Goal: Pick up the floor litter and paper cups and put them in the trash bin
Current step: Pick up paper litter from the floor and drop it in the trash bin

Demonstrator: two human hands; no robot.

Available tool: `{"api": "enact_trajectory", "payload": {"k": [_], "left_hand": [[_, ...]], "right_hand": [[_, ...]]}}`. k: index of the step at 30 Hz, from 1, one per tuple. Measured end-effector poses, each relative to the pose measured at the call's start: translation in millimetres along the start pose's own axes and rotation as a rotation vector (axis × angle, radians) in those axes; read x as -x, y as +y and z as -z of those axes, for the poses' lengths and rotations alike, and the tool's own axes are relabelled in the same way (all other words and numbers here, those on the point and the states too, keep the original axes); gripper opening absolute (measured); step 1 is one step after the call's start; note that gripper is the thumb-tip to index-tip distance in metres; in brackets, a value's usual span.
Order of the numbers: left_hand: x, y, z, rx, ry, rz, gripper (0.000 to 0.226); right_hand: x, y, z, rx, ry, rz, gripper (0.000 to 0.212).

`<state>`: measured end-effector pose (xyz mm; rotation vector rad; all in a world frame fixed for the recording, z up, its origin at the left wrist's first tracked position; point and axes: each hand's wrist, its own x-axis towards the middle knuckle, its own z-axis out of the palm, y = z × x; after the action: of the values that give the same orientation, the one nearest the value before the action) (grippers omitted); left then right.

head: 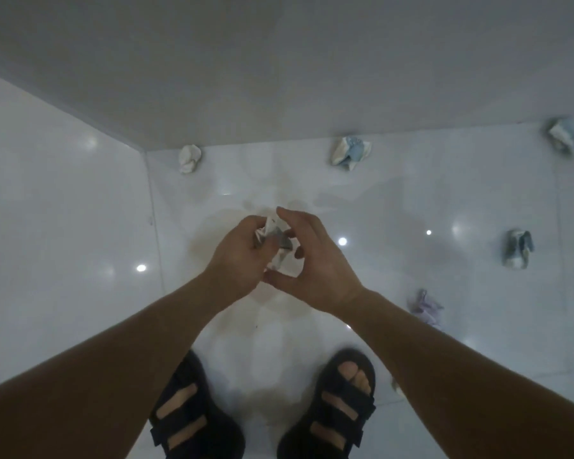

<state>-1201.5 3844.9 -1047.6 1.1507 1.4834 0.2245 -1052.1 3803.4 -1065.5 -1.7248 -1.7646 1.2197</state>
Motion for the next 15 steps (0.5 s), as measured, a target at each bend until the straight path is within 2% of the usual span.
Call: {"api": "enact_trajectory", "payload": {"k": [2,7,9,11,15], "left_hand": [[-8.6,-3.6,4.7,0.04,0.086,0.0,0.018],[-31.4,-37.2,17.8,-0.049,0.11,0.053,0.012],[-35.2,-51.6,21.3,-0.088,0.131,0.056,0.01],[-35.2,-62.4,24.7,-0.124,0.131,0.069,0.022],[-24.0,-70.6,31.6,-0.164,0.137,0.06,0.03]], "right_hand": [[-16.9,18.6,17.4,0.07,-0.008,-0.029,0.095],[-90.9,74.1,59.1,0.483,0.239,-0.235,0.087],[-116.5,89.1,63.7,0.567,0.188,-0.321,0.083],[-128.7,97.5,60.5,0.576,0.131,-0.385,0.075],[-106.6,87.8,28.2,0.604,0.061,-0.331,0.048]]}}
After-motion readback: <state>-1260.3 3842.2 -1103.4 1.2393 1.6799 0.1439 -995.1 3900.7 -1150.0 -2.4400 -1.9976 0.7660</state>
